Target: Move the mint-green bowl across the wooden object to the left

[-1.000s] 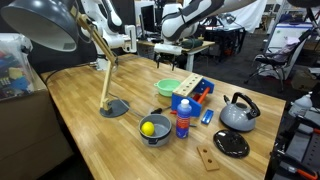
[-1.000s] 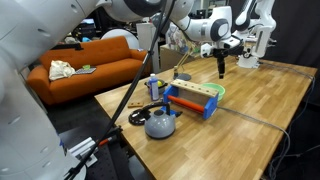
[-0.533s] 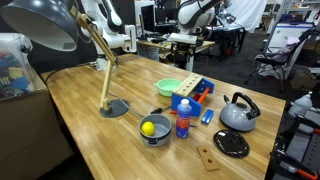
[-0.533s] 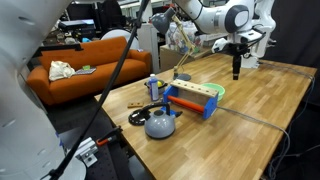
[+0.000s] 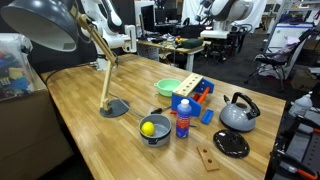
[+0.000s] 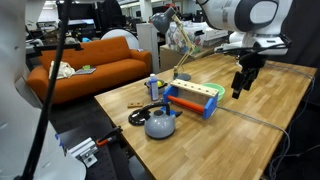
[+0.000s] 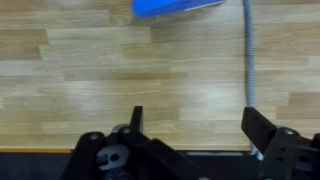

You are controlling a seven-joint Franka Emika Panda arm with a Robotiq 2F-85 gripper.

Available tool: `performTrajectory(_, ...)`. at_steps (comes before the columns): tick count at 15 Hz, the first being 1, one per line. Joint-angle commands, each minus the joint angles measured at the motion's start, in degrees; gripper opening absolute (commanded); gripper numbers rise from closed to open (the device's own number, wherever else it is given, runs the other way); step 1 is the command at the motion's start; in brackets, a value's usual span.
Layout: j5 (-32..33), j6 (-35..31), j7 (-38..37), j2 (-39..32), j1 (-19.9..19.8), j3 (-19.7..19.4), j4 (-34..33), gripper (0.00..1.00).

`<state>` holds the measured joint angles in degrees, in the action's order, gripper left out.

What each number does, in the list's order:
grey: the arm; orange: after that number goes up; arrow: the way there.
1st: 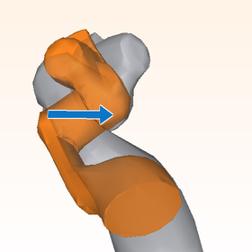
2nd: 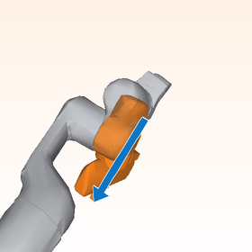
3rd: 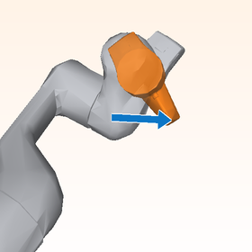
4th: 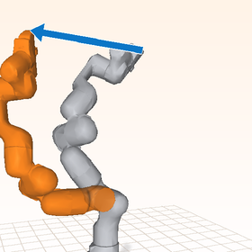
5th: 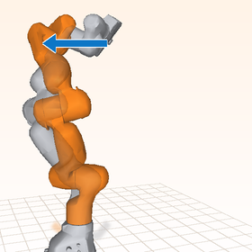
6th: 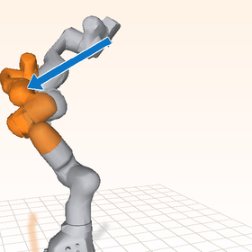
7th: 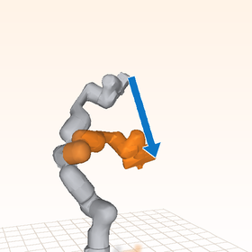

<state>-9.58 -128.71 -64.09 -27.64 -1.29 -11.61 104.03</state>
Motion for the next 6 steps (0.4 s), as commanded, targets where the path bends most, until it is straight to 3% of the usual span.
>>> performTrajectory(1,-0.3,0.1,0.6,1.4,-1.9,0.6,2.8,1.00)
performTrajectory(6,-1.1,0.1,0.9,3.2,-2.2,1.4,4.9,1.00)
